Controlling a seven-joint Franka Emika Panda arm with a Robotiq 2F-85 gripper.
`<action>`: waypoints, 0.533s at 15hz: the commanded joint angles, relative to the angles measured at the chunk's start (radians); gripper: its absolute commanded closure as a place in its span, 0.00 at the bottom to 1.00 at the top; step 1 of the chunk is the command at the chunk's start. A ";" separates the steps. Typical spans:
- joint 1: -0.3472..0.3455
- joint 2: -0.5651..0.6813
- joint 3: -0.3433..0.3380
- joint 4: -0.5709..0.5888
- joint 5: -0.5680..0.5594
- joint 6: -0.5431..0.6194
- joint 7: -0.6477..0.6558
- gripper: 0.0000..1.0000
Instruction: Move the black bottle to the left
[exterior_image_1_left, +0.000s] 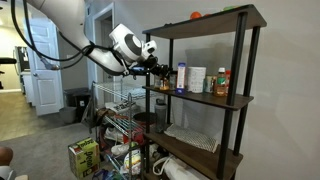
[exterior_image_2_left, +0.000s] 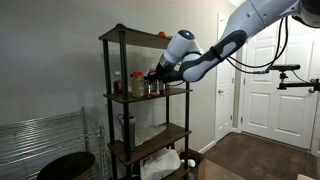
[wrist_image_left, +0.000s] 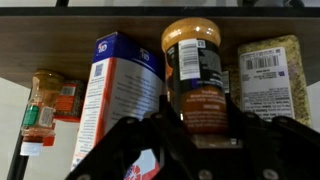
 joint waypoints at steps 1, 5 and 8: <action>0.000 0.054 0.004 0.059 0.034 0.008 0.005 0.73; -0.003 0.085 0.007 0.094 0.069 0.008 0.003 0.73; -0.004 0.107 0.007 0.119 0.096 0.006 0.005 0.73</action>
